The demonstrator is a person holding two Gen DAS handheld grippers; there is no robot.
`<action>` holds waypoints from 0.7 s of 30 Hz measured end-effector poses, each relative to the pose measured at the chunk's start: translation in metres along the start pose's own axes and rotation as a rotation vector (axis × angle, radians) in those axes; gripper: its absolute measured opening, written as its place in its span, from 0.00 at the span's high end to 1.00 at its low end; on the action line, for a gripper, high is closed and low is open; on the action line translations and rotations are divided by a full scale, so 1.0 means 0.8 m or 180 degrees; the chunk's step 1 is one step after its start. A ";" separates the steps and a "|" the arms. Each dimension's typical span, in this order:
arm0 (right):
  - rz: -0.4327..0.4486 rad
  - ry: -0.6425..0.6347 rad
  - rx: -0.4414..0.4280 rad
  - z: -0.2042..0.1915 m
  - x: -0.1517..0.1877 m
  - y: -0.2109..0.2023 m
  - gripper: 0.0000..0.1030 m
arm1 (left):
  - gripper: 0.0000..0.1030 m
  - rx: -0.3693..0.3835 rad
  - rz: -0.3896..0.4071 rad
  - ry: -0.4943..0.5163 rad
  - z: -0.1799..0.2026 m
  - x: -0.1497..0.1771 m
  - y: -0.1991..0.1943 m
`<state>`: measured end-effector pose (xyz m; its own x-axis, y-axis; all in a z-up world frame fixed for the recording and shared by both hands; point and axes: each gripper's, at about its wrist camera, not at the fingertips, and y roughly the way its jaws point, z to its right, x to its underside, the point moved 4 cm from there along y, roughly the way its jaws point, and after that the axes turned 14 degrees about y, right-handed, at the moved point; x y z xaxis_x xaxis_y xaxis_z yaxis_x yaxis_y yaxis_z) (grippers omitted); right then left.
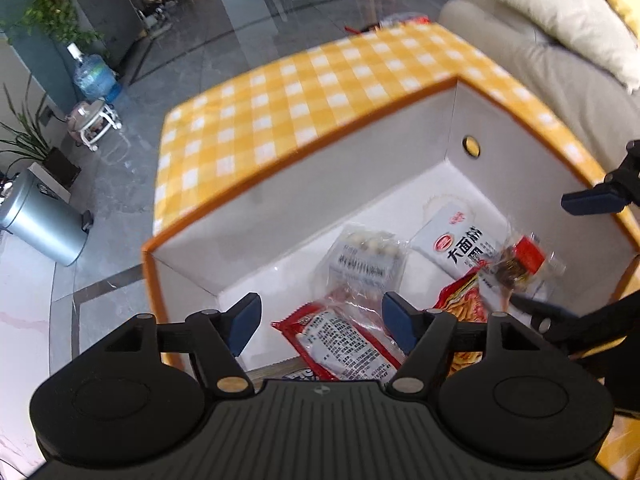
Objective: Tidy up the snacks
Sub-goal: 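Open both tools to release the packets and lift away from the box, then move the right tool toward the brown wafer bar while the left tool approaches the green raisin packet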
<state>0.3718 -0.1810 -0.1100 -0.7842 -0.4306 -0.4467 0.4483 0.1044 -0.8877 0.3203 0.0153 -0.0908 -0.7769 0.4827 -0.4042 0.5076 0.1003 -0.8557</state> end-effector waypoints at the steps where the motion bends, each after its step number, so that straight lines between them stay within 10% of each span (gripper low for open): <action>1: 0.0018 0.0006 -0.0009 0.000 0.000 -0.006 0.29 | 0.19 -0.0013 0.0045 -0.0015 -0.001 0.001 -0.008; 21: 0.0837 0.0891 -0.0248 0.007 0.080 -0.151 0.12 | 0.16 -0.0047 0.0931 -0.0539 0.027 0.064 -0.173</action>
<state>0.2699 -0.2264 -0.0311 -0.7385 -0.1200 -0.6635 0.6240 0.2511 -0.7400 0.2022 0.0075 0.0004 -0.6478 0.3418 -0.6808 0.7225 -0.0078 -0.6914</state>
